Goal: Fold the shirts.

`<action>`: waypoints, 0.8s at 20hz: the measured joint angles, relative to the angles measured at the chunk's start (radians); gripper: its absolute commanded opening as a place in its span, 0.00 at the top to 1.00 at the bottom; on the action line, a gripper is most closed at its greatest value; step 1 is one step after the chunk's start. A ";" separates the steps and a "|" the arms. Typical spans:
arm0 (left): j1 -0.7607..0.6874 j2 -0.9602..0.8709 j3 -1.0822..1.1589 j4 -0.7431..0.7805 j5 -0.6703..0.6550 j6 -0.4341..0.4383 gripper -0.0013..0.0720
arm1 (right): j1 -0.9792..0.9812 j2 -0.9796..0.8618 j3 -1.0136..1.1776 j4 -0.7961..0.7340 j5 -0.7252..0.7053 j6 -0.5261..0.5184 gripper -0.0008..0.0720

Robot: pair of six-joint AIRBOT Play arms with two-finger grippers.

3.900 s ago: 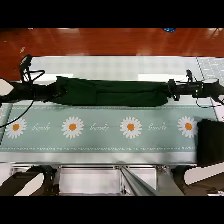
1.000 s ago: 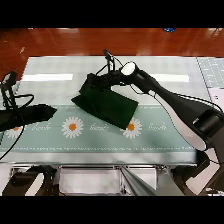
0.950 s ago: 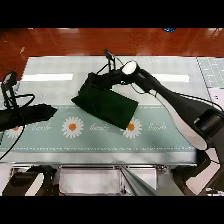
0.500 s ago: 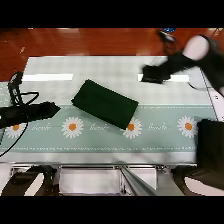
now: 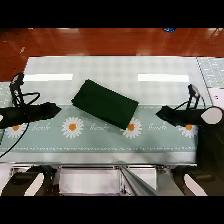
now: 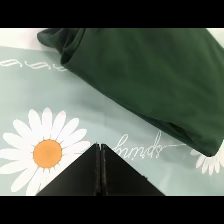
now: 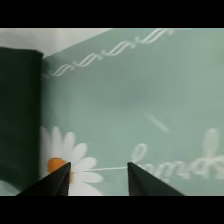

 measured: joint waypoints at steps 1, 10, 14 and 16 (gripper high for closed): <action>0.000 0.000 -0.003 0.000 0.000 0.000 0.95 | 0.010 -0.022 -0.023 0.076 -0.034 -0.032 0.41; 0.000 0.000 -0.010 -0.005 0.000 0.000 0.95 | 0.156 -0.423 0.032 0.645 -0.153 -0.402 0.41; 0.000 0.000 -0.010 -0.015 0.000 0.000 0.95 | 0.218 -0.585 0.163 0.744 -0.124 -0.472 0.51; 0.000 0.000 -0.010 -0.018 0.000 0.000 0.95 | 0.246 -0.649 0.235 0.755 -0.117 -0.488 0.87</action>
